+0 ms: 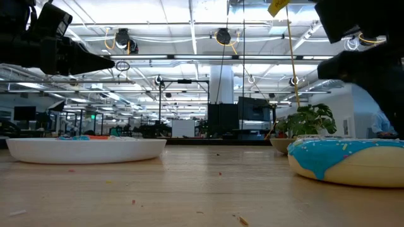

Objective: Pick & Place donuts
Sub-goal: Put the big pink donut on the gray plate

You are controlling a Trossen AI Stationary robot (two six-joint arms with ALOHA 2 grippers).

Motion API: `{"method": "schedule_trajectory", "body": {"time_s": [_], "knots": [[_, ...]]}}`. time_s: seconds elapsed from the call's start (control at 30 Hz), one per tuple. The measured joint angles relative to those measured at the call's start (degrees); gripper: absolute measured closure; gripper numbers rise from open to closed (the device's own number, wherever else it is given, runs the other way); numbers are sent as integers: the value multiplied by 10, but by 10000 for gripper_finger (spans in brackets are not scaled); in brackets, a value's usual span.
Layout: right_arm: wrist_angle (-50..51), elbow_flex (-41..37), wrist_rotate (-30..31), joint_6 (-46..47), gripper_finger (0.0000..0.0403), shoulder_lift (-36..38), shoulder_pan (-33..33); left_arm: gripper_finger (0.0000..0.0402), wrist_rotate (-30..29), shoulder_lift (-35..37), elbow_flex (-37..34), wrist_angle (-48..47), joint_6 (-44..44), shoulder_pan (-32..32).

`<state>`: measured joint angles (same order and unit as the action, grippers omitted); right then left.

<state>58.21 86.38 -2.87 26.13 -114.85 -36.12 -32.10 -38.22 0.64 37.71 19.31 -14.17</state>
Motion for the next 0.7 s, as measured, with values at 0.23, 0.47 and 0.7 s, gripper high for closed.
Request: {"method": "schedule_trajectory", "body": {"time_s": [0.23, 0.47, 0.7], "knots": [[-74, -75, -20, 6, 167, 4, 0, 360, 0, 0, 0, -2, 0, 0], [-72, -92, -31, 5, 188, 3, 0, 360, 0, 0, 0, -3, -1, 0], [-39, -97, -34, -3, 310, 40, 9, 360, 0, 0, 0, -2, 0, 0]]}}
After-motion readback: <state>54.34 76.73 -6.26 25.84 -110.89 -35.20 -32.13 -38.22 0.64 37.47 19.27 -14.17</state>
